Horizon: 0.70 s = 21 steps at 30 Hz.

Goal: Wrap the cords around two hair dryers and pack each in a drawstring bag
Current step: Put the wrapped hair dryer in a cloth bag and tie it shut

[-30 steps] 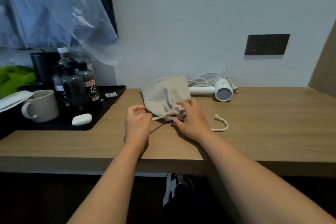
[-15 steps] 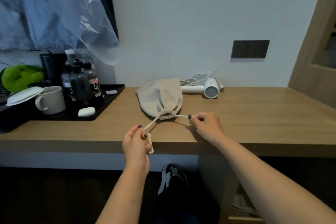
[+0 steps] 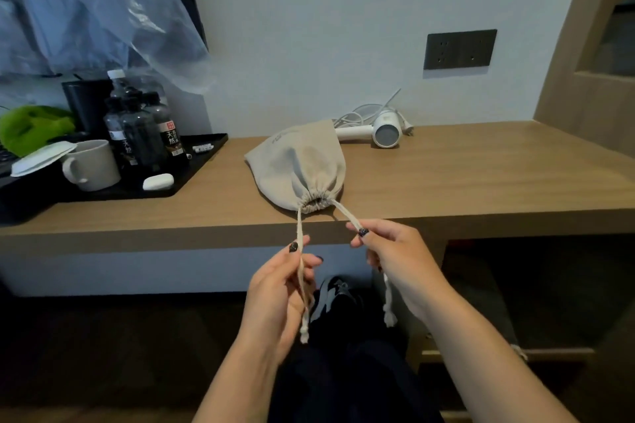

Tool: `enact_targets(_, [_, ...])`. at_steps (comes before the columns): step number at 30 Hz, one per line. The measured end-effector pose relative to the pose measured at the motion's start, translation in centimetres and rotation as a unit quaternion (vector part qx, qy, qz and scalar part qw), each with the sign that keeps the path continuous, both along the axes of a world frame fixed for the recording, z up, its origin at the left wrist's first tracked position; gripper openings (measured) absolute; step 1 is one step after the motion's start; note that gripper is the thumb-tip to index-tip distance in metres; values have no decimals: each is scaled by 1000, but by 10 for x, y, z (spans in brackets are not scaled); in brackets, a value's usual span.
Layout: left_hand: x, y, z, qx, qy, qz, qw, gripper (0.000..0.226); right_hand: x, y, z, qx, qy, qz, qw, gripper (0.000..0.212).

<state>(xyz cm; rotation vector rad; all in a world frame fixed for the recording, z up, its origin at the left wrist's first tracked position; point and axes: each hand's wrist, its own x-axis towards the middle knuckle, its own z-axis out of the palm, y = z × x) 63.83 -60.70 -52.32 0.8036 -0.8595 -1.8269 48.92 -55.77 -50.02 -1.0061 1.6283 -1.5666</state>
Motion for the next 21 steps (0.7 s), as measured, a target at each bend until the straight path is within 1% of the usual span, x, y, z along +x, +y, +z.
enact_targets(2, [1, 1, -2, -33, -33, -16, 999, 22, 4, 9, -11, 13, -5, -6, 1000, 31])
enact_targets(6, [-4, -1, -9, -103, -152, -42, 982, 17, 6, 18, -30, 21, -22, 15, 999, 32])
enact_targets(9, [-7, -4, -18, -151, -251, -17, 956, 14, 4, 20, -41, 27, -32, 28, 999, 31])
enact_targets(10, [-8, -4, -19, -155, -270, -4, 950, 14, 4, 21, -44, 29, -37, 29, 998, 29])
enact_targets(13, [-10, -7, -21, -137, -273, 7, 952, 13, 4, 23, -52, 34, -69, 30, 997, 29])
enact_targets(16, [-14, -9, -20, -96, -250, -6, 964, 10, 9, 22, -54, 27, -114, 49, 992, 36])
enact_targets(18, [-18, -13, -21, -62, -223, -11, 973, 8, 16, 22, -54, 10, -113, 56, 992, 42])
enact_targets(21, [-22, -17, -16, -9, -148, -26, 989, 7, 24, 21, -55, -8, -85, 70, 994, 54])
